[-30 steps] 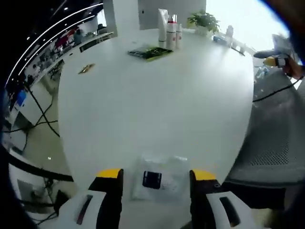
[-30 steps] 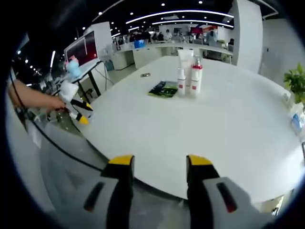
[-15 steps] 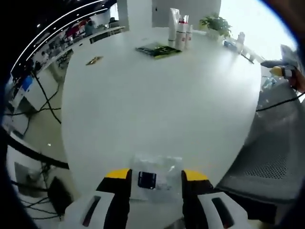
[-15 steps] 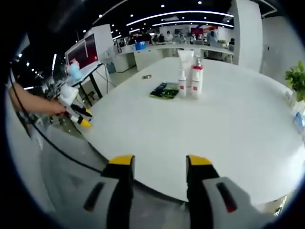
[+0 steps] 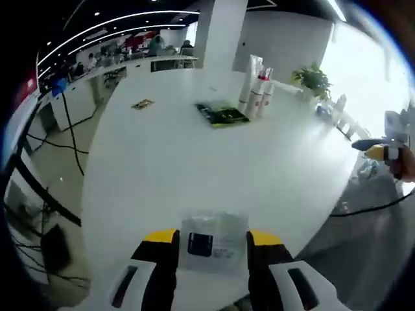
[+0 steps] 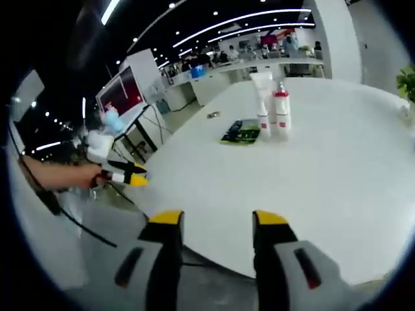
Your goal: Arrange the skincare products in the storage area until every visible bottle or jar stands upright without overlapping.
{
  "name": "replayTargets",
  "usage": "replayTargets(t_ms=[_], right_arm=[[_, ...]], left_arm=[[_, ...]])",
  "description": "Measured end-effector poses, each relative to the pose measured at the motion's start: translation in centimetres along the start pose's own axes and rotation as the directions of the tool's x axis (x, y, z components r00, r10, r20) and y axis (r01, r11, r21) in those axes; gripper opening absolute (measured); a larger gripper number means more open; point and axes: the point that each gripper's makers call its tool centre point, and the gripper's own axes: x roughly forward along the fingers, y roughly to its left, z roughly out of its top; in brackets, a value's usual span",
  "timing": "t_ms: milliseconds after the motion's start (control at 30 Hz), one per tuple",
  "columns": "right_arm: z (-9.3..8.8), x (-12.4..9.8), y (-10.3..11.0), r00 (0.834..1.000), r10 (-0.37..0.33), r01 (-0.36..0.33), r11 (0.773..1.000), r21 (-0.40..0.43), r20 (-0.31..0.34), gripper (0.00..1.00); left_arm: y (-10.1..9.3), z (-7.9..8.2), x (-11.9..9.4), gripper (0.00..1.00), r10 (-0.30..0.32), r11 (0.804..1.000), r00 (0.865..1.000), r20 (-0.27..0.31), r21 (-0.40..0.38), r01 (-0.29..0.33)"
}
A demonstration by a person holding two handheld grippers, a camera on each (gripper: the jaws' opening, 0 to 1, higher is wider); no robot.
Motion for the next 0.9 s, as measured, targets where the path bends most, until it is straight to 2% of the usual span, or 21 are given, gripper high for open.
replayTargets(t_ms=[33,67,133,200,367,433,533,567,633,800,900], right_arm=[[0.5,0.5,0.9,0.999,0.051,-0.051,0.998,0.037,0.001,0.42],[0.8,0.8,1.3,0.997,0.072,-0.072,0.996,0.058,0.008,0.42],[1.5,1.2,2.1,0.994,0.107,-0.109,0.991,0.082,0.02,0.42],[2.5,1.9,3.3,0.987,0.153,-0.157,0.981,0.119,0.037,0.42],[3.8,2.9,5.8,0.966,0.251,-0.257,0.95,0.176,0.059,0.41],[3.9,3.3,6.6,0.958,0.282,-0.286,0.94,0.183,0.05,0.4],[3.8,3.5,7.6,0.946,0.323,-0.324,0.925,0.198,0.037,0.35],[3.7,3.6,8.3,0.935,0.354,-0.351,0.907,0.232,0.03,0.34],[3.7,3.6,8.7,0.927,0.374,-0.37,0.891,0.264,0.036,0.34],[3.3,3.5,9.1,0.919,0.393,-0.386,0.87,0.307,0.043,0.33],[3.3,3.2,9.0,0.913,0.405,-0.397,0.852,0.342,0.052,0.28]], left_arm=[[-0.8,0.7,-0.1,0.43,-0.001,1.0,1.0,0.017,0.003,0.001],[-1.6,1.6,-0.3,0.43,-0.008,1.0,0.999,0.047,-0.004,0.008],[-2.2,2.4,-0.3,0.43,-0.016,0.999,0.997,0.08,-0.033,0.019],[-3.9,3.6,-0.7,0.43,-0.032,0.999,0.994,0.106,-0.022,0.035],[-7.0,5.3,-1.5,0.43,-0.058,0.997,0.985,0.164,-0.039,0.065],[-8.1,5.7,-1.6,0.43,-0.071,0.996,0.982,0.175,-0.032,0.078],[-9.7,6.1,-1.8,0.43,-0.095,0.995,0.979,0.181,0.017,0.093],[-10.3,6.4,-1.9,0.43,-0.102,0.995,0.978,0.183,0.027,0.099],[-11.5,6.9,-2.2,0.43,-0.127,0.992,0.972,0.199,0.033,0.123],[-14.4,7.8,-2.6,0.43,-0.185,0.982,0.962,0.201,0.086,0.171],[-16.0,7.8,-2.4,0.43,-0.217,0.972,0.958,0.186,0.13,0.195]])
